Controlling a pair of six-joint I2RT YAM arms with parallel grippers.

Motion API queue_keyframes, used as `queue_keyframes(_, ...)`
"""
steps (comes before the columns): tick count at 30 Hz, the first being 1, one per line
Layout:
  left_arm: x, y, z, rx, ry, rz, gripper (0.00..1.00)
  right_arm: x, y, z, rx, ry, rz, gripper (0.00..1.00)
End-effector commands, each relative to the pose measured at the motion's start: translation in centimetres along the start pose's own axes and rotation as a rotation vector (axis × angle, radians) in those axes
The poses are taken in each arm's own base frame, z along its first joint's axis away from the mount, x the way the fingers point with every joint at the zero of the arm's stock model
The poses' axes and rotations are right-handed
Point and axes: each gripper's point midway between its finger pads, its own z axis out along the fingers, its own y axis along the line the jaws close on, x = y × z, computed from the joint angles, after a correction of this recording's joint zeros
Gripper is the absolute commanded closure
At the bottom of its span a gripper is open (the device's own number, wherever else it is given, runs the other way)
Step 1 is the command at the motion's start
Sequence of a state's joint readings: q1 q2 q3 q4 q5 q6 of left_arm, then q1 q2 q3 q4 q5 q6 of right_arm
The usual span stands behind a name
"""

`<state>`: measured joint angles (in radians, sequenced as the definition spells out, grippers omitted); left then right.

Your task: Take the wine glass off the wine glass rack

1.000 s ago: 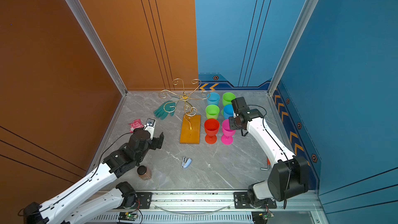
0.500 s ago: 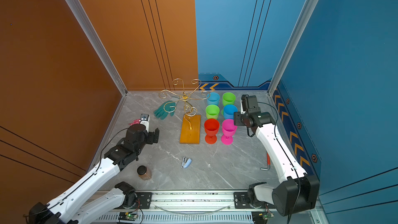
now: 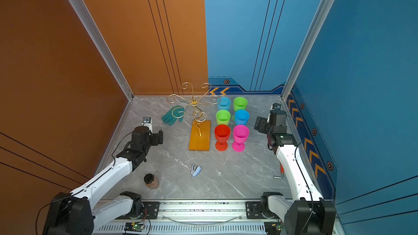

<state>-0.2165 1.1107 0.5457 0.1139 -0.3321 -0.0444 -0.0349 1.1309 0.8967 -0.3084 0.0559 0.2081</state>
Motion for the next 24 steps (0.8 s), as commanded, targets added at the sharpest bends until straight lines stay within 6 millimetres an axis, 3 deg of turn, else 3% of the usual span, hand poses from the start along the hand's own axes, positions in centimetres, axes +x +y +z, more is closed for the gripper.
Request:
queue_keyframes(1,-0.4,-0.5,1.0,0.034,-0.058,-0.005,0.02,-1.4,-1.1,0.8,0.025,-0.12,0.057,0.04)
queue_keyframes(11,0.5,-0.7,3.1,0.039,-0.043,0.022,0.02,3.0,-2.3,4.7,0.058,-0.159,0.054,0.0)
queue_keyframes(20,1.7,0.2,4.2,0.008,-0.126,0.001,0.02,4.9,-3.1,5.9,0.091,-0.206,0.01,0.0)
queue_keyframes(24,1.3,0.3,4.5,0.001,-0.157,0.016,0.02,5.6,-3.1,6.5,0.087,-0.247,0.015,0.0)
